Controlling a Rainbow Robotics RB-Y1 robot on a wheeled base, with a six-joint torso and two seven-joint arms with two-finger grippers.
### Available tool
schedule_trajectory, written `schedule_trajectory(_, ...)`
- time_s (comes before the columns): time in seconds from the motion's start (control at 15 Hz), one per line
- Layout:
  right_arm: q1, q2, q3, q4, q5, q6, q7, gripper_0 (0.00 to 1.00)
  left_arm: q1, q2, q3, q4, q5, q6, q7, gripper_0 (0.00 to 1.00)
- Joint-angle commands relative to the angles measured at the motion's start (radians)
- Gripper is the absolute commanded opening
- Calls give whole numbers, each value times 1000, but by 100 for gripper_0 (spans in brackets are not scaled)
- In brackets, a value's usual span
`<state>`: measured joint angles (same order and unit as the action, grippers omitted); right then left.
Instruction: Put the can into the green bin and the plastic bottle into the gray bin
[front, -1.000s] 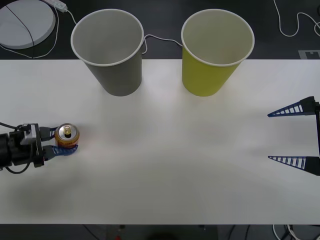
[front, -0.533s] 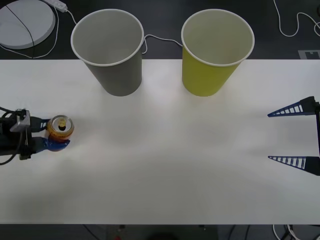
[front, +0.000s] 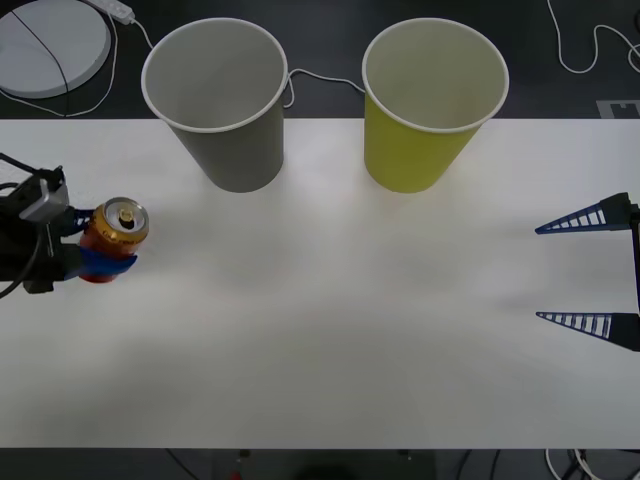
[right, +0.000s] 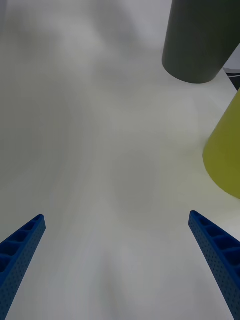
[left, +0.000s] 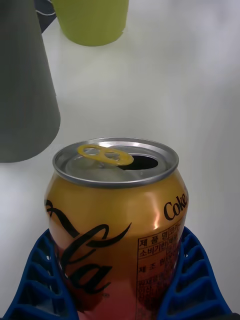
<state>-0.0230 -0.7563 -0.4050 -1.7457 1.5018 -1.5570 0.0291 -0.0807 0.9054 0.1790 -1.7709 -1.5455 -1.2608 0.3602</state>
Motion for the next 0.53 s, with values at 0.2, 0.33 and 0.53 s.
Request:
schedule_trajectory(0.2, 0, 0, 0, 0, 0, 0, 0, 100, -50, 40, 13, -219, -94, -120, 299, 0)
schedule_trajectory(0.33, 0, 0, 0, 0, 0, 0, 0, 100, -91, 49, 11, -274, -105, -164, 407, 0)
schedule_trajectory(0.53, 0, 0, 0, 0, 0, 0, 0, 100, -225, 92, -46, -300, -108, -220, 565, 0)
